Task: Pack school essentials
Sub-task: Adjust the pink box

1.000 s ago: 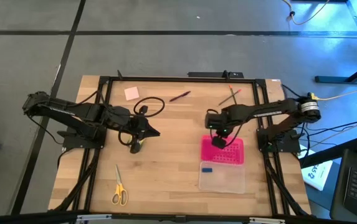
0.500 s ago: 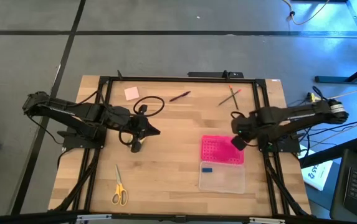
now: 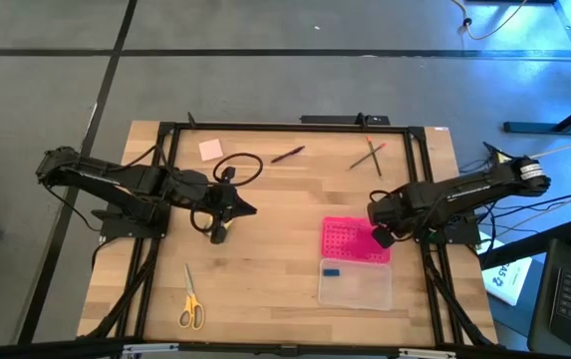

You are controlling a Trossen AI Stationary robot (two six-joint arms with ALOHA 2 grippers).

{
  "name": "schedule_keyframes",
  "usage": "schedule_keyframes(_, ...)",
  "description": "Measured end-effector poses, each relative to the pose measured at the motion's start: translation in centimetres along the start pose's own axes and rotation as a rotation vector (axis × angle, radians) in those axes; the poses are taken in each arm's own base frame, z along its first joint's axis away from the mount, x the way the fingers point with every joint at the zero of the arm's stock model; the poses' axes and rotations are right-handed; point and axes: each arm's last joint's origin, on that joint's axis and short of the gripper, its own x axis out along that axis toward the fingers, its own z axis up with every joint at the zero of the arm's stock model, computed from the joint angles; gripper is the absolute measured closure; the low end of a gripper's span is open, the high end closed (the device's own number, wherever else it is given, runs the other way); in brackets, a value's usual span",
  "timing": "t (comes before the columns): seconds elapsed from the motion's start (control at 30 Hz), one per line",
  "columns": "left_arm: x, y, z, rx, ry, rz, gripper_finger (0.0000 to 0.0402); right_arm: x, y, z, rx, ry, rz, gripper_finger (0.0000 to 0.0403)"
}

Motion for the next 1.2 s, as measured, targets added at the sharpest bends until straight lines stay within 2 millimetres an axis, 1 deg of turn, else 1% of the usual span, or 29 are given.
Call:
schedule_keyframes(0.4,0.0,0.0,0.0,0.0,0.0,0.0,0.0383,2.4,1.6,0.9,0.009,0.132,-0.104,0.0402)
schedule_keyframes(0.67,0.0,0.0,0.0,0.0,0.0,-0.001,0.0383,4.0,2.8,1.7,0.014,0.186,-0.098,0.0402)
schedule_keyframes(0.97,0.0,0.0,0.0,0.02,0.005,-0.002,0.0383,4.3,4.0,2.2,-0.002,0.177,0.02,0.0402)
schedule_keyframes(1.2,0.0,0.0,-0.2,0.037,0.024,-0.001,0.0383,4.3,5.2,2.7,-0.012,0.119,0.137,0.0402)
